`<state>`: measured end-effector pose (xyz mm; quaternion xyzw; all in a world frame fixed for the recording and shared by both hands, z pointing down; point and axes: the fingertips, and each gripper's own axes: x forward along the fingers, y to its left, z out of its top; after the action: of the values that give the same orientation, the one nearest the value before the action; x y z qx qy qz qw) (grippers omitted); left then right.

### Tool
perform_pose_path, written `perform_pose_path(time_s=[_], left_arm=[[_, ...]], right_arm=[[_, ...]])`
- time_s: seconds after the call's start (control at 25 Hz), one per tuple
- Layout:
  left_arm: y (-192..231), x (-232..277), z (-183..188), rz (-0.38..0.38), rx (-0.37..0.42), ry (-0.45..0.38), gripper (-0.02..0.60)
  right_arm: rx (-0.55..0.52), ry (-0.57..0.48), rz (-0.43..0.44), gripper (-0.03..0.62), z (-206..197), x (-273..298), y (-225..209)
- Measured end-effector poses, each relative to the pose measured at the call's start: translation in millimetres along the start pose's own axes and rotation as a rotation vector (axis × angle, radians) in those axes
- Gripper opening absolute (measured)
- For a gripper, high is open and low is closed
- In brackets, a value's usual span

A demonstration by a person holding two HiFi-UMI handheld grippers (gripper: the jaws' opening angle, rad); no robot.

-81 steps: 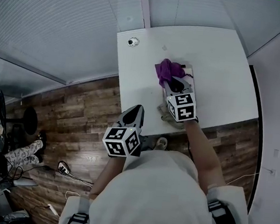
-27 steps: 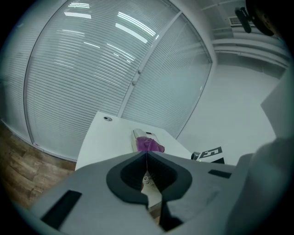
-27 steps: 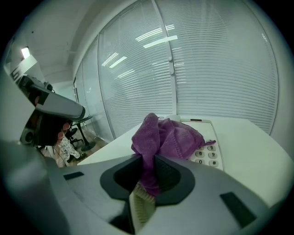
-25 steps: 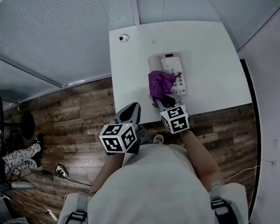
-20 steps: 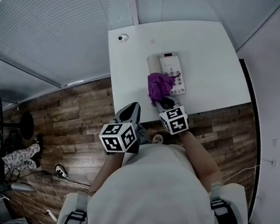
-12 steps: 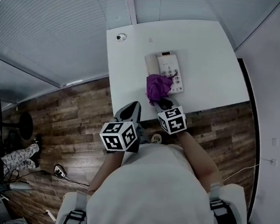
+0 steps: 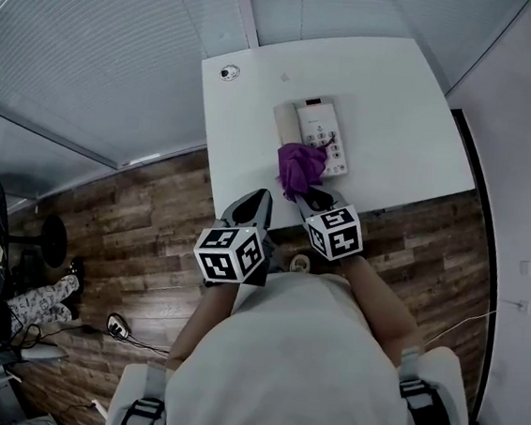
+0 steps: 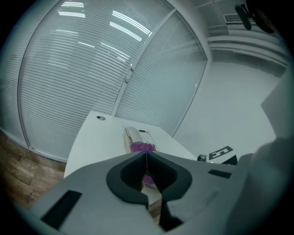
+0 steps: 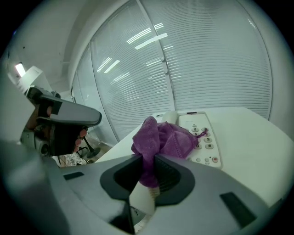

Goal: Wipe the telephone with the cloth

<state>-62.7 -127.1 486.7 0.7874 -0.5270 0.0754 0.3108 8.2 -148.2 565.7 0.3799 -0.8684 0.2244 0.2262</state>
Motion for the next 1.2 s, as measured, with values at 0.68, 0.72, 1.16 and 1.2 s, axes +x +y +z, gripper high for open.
perform_pose_path(time_s=[0.68,0.72,1.16,1.2], left_arm=[[-7,74,17,0.008,0.066,0.056,0.132],[-8,82,17,0.006,0.072,0.067,0.155],[11,153,11,0.163,0.139,0.151,0.272],[13,158,11,0.175,0.128,0.157,0.272]], right_arm=[[0.076,-0.242,-0.163,0.081,49,-79,-49],[0.075,-0.251,-0.174,0.081,50,-81,-52],[0.097,-0.287,-0.233,0.081,54,-98,-78],[0.101,-0.288,-0.239,0.081,53,-99,-80]])
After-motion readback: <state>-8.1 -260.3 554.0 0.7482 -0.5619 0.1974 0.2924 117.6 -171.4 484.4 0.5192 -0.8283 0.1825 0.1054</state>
